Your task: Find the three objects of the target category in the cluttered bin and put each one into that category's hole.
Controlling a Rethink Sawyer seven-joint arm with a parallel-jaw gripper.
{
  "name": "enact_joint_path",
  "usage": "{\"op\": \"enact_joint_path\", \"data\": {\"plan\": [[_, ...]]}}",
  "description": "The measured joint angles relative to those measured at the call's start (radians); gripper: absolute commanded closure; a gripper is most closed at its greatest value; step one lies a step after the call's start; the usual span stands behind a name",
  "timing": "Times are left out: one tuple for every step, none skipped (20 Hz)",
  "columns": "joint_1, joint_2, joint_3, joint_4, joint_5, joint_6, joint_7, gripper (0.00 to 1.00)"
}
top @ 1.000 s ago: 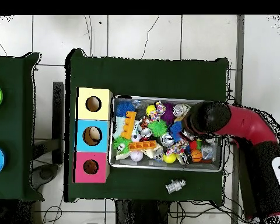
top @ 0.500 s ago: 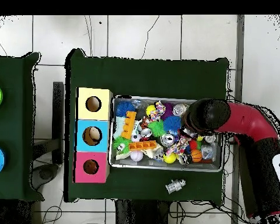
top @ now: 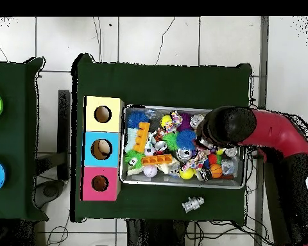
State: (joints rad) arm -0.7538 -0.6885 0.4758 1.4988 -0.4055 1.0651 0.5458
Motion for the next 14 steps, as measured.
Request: {"op": "enact_joint_path", "data": {"plan": [[0.001,-0.006,0.003,0.005,0.008,0.000,0.000,0.00],[0.002,-0.015,0.007,0.013,0.024,-0.002,0.000,0.00],[0.003,-0.021,0.010,0.020,0.037,-0.005,0.000,0.00],[0.006,-0.028,0.014,0.029,0.058,-0.013,0.000,0.00],[0.010,-0.032,0.018,0.035,0.074,-0.025,0.000,0.00],[0.021,-0.035,0.023,0.045,0.104,-0.063,0.000,0.00],[0.025,-0.035,0.023,0.047,0.112,-0.077,0.000,0.00],[0.028,-0.035,0.023,0.048,0.117,-0.088,0.000,0.00],[0.036,-0.034,0.023,0.050,0.126,-0.111,0.000,0.00],[0.057,-0.030,0.023,0.052,0.138,-0.167,0.001,0.00],[0.068,-0.027,0.022,0.051,0.139,-0.195,0.001,0.00],[0.083,-0.024,0.018,0.052,0.139,-0.229,0.001,0.00],[0.090,-0.022,0.015,0.051,0.139,-0.242,0.001,0.00],[0.132,-0.007,-0.004,0.049,0.135,-0.316,0.004,0.00]]}}
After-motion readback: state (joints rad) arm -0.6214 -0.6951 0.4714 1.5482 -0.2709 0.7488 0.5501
